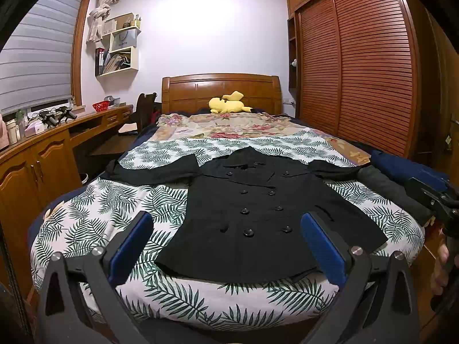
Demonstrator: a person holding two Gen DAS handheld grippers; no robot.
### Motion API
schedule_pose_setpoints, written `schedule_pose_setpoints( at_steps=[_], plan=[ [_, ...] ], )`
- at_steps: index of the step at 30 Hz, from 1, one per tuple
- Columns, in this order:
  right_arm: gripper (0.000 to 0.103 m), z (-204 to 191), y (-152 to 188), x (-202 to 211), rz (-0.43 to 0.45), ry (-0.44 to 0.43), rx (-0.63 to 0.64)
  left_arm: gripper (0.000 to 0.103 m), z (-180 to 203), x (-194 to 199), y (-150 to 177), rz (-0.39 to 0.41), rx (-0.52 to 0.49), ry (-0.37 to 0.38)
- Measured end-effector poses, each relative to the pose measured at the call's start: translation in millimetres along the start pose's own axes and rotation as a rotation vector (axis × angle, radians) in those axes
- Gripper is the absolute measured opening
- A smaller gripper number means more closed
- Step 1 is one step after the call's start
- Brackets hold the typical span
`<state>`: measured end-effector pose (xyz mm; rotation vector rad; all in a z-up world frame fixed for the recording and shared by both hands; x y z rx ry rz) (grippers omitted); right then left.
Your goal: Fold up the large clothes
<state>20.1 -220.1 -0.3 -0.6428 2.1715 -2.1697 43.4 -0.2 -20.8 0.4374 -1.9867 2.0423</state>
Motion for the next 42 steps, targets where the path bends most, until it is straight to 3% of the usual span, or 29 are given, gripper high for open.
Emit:
schedule_pose_setpoints(
  at_steps=[42],
  plan=[
    [0.103,-10.0,0.6,3.2,0.002,0.002,-0.002,0.103,-3.5,-0.3,1.4,0.013,0.000,-0.005]
  ],
)
Point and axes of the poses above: each gripper's, at about its wrist camera, not at the fingertips, and x roughly against the way its jaws point, z to its right, y to its underside, the point moved 5 cm from there along -x, roughly the way its jaws point
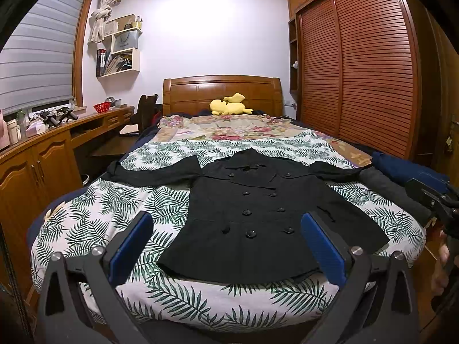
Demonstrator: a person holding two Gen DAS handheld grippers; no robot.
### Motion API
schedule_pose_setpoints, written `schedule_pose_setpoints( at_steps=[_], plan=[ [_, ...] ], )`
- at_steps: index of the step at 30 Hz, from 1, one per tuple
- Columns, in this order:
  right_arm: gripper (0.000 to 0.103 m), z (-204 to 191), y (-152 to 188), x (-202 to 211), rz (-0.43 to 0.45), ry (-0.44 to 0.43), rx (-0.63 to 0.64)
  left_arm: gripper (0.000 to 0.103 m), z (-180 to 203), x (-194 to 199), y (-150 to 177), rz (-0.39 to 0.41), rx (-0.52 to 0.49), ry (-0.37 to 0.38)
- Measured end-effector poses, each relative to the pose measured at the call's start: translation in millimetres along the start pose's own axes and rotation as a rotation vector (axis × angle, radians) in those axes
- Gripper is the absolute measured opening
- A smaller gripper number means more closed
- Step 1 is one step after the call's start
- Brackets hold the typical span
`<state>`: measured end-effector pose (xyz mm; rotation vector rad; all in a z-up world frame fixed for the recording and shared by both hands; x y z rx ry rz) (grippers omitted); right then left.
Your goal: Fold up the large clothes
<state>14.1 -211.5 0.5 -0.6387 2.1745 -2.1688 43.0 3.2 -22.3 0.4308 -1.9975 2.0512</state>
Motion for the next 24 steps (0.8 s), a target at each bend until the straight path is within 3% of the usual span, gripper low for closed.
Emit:
schedule_pose_setpoints(
  at_steps=[24],
  plan=[
    [0.103,1.2,0.4,-3.1,0.000,-0.001,-0.003,0.103,0.5,-1.3,3.8,-0.005,-0.004,0.001]
  ],
)
Point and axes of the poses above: each gripper's, at about its wrist camera, not at the fingertips, and x roughly against the way its jaws point, z to its right, y to its underside, the point moved 5 cm from there along -x, roughly the way its jaws point
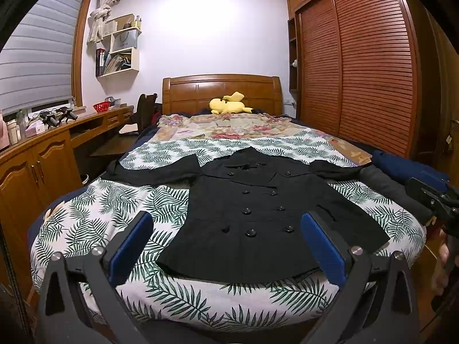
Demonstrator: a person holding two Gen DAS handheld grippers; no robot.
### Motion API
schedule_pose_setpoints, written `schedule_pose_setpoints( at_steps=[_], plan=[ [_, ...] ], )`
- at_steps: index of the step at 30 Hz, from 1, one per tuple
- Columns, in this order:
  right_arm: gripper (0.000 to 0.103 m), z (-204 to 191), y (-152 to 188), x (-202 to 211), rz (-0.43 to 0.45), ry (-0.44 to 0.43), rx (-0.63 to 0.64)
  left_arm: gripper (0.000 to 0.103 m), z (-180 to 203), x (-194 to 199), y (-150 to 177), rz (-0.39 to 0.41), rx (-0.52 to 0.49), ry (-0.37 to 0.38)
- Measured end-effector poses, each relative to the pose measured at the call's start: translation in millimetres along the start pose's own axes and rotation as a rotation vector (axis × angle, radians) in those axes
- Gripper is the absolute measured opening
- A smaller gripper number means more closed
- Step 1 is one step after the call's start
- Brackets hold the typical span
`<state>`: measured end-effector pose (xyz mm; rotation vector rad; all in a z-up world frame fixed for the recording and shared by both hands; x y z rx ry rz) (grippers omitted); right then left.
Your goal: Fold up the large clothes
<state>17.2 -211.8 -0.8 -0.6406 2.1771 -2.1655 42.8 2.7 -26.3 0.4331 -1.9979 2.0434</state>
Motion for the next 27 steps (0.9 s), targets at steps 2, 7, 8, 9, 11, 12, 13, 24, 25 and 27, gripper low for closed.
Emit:
schedule_pose_setpoints(
  at_steps=[2,7,8,9,11,12,13,24,25,27],
  plan=[
    [0.103,1.2,0.0,0.0,0.000,-0.001,-0.002,0.103,-0.2,-1.7,1.1,-0.006,0.000,0.001],
    [0.103,-2.0,4.0,-6.0,-0.011,-0.009,-0.002,0.103,-1.2,-11.4,6.9,-0.035,-0.009,-0.006],
    [0.103,-2.5,6.3,-9.1,-0.015,-0.014,0.002,0.103,-2.3,-14.7,8.7,-0.041,-0.011,-0.010],
    [0.103,-3.7,7.6,-13.1,-0.020,-0.020,0.009,0.103,-2.2,-16.5,10.1,-0.046,-0.011,-0.012],
    [0.103,-5.7,9.4,-24.2,-0.035,-0.039,0.022,0.103,-5.4,-24.2,13.7,-0.063,-0.006,-0.015],
    [0.103,-6.8,10.7,-28.9,-0.041,-0.051,0.025,0.103,-7.0,-27.8,15.2,-0.069,-0.004,-0.015],
    [0.103,-6.9,11.7,-36.7,-0.050,-0.065,0.028,0.103,-8.9,-30.4,16.3,-0.073,-0.002,-0.015],
    [0.103,-20.1,6.0,-105.4,-0.092,-0.126,0.081,0.103,-33.0,-71.5,30.5,-0.129,0.018,-0.054],
    [0.103,-20.9,5.6,-112.1,-0.096,-0.136,0.080,0.103,-35.0,-75.1,31.9,-0.133,0.018,-0.061],
    [0.103,-22.2,4.8,-125.5,-0.106,-0.153,0.083,0.103,-40.0,-83.3,34.8,-0.147,0.021,-0.073]
  ],
)
Point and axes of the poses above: each gripper's, at about its wrist camera, not at the fingertips, and x roughly against the way its jaws point, z to its right, y to its underside, the point moved 5 cm from there along -x, roughly the way its jaws point
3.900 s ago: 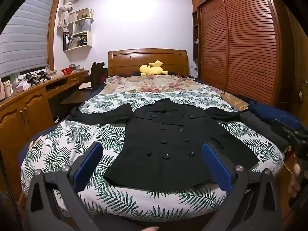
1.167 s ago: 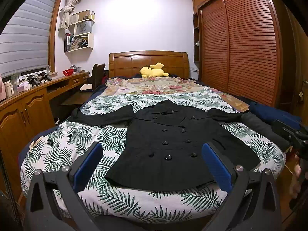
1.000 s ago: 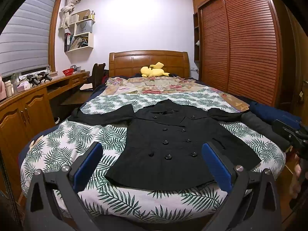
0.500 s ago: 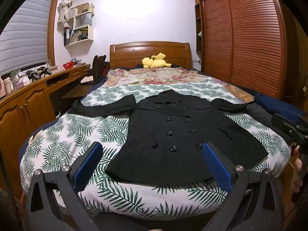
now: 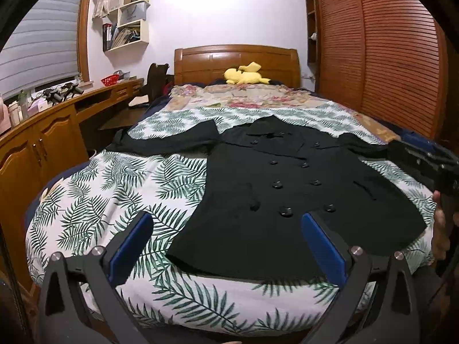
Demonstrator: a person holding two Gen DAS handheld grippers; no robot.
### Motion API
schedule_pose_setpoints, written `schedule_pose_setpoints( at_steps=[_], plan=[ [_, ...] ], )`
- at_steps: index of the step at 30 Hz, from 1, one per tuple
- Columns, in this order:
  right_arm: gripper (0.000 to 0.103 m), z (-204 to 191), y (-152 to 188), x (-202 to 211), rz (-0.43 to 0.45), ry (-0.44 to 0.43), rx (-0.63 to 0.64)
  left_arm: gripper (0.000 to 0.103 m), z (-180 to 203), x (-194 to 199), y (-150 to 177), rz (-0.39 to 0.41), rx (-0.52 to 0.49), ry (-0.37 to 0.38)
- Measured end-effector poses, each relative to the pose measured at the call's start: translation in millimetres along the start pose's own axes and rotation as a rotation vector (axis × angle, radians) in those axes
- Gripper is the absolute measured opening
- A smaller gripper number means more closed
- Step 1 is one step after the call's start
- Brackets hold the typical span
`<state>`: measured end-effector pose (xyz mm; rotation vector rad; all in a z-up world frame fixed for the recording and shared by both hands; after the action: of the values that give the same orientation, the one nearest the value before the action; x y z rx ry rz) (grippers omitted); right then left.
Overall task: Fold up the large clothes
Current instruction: 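Lower the left gripper onto the coat's side edge and grasp it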
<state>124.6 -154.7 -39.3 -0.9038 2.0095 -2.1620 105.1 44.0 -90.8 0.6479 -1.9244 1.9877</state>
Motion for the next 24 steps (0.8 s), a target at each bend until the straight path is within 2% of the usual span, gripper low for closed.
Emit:
schedule_pose_setpoints(
  at_steps=[9,14,19,24],
  plan=[
    [0.103,0.3,-6.1,-61.9,-0.031,-0.078,0.021,0.103,-17.2,-31.6,13.2,-0.073,0.060,-0.041],
    [0.103,-4.1,-11.1,-107.7,-0.057,-0.138,0.020,0.103,-28.8,-44.7,17.9,-0.103,0.057,-0.118],
    [0.103,-9.5,-14.8,-165.1,-0.099,-0.176,0.029,0.103,-49.7,-66.7,7.8,-0.102,0.054,-0.148],
    [0.103,-11.1,1.5,-205.5,-0.145,-0.189,0.042,0.103,-76.0,-102.9,-10.8,-0.148,0.064,-0.124]
  ],
)
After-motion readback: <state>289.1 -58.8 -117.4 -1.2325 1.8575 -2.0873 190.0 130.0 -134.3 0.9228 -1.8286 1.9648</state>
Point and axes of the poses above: each gripper's, at about its wrist camera, not at the fingertips, and x roughly against the way its jaws point, z to its right, y to its underside, the point moved 5 cm from there along -x, roughly the way its jaws point
